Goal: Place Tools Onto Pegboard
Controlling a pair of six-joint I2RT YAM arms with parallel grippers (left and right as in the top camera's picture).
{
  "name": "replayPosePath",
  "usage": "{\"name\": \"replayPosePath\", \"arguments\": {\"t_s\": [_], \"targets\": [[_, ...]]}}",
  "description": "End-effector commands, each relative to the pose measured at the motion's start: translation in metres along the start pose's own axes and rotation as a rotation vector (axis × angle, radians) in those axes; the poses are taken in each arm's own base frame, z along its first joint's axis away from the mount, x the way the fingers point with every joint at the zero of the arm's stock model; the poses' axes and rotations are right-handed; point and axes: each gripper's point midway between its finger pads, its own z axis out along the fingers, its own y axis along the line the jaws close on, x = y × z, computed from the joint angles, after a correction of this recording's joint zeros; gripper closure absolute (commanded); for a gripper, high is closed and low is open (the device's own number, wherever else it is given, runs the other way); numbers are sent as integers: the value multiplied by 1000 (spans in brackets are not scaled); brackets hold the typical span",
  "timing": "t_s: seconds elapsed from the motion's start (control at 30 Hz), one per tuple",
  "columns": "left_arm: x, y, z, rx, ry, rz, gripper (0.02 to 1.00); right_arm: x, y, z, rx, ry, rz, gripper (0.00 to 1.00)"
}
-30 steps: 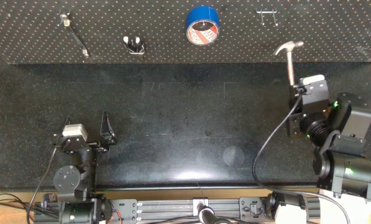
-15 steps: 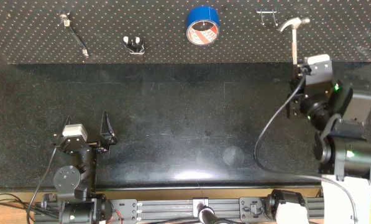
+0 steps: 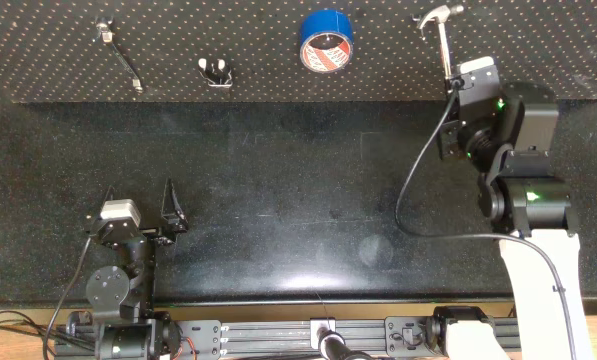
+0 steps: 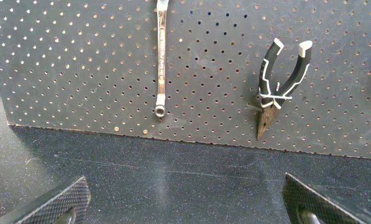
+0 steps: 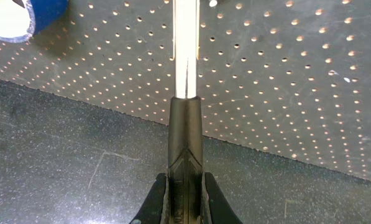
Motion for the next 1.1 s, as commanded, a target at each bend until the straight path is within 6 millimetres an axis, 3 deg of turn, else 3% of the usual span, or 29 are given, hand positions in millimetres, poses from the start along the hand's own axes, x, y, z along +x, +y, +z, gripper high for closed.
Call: {"name": "replayPosePath", "arguments": {"t_s": [0.03, 0.7, 1.1], "targets": [[0, -2, -1, 11, 0, -13, 23, -9, -1, 9, 13, -10, -4, 925], [0, -2, -1, 11, 1, -12, 23, -12, 0, 39, -11, -9, 106, 925], [0, -2, -1, 11, 1, -12, 23, -16, 12, 40, -72, -20, 190, 928]]}}
